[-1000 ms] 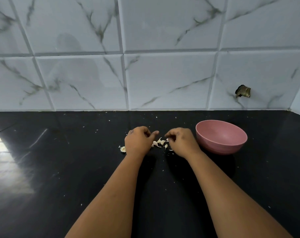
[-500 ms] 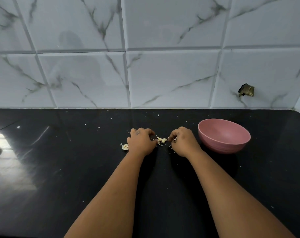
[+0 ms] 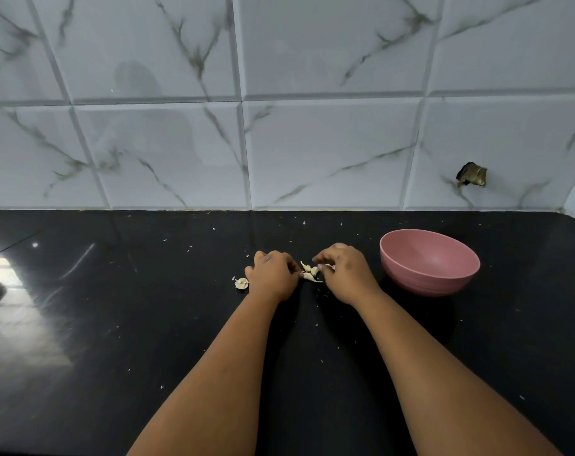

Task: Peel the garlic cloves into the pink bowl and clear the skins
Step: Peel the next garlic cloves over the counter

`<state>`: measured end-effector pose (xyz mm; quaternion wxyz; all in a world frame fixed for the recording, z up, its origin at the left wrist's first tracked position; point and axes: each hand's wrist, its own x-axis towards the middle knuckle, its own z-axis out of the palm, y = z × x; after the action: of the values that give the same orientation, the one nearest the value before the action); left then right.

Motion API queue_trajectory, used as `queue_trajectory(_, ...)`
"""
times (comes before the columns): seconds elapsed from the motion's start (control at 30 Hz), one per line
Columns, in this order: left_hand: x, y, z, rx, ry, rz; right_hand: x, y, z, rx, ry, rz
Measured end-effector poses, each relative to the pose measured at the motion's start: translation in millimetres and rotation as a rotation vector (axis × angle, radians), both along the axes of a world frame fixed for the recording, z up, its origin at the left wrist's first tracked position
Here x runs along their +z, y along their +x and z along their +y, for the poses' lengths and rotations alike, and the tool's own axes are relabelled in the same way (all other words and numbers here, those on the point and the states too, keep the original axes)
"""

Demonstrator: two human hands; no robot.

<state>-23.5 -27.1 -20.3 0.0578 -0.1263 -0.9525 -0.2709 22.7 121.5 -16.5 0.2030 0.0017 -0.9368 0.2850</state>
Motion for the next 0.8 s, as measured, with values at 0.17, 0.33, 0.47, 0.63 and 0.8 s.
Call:
queue_trajectory(0.17,2,0,1,0.021,0.003,0.032,-5,1,-6,0.002,0.120,-0.129)
queue_trajectory(0.33,2,-1,-4,0.054,0.014,0.008,-1,2,-13,-0.022,0.237,-0.061)
queue_trajectory(0.47,4,3,-3,0.045,0.026,0.058,0,4,-15,-0.053,0.140,-0.138)
queue_trajectory(0.63,8,5,-6,0.079,0.119,0.109,0,7,-12,-0.002,0.111,-0.076)
queue_trajectory(0.8,7,5,-6,0.090,0.270,0.070,3,18,-3,0.025,-0.060,0.078)
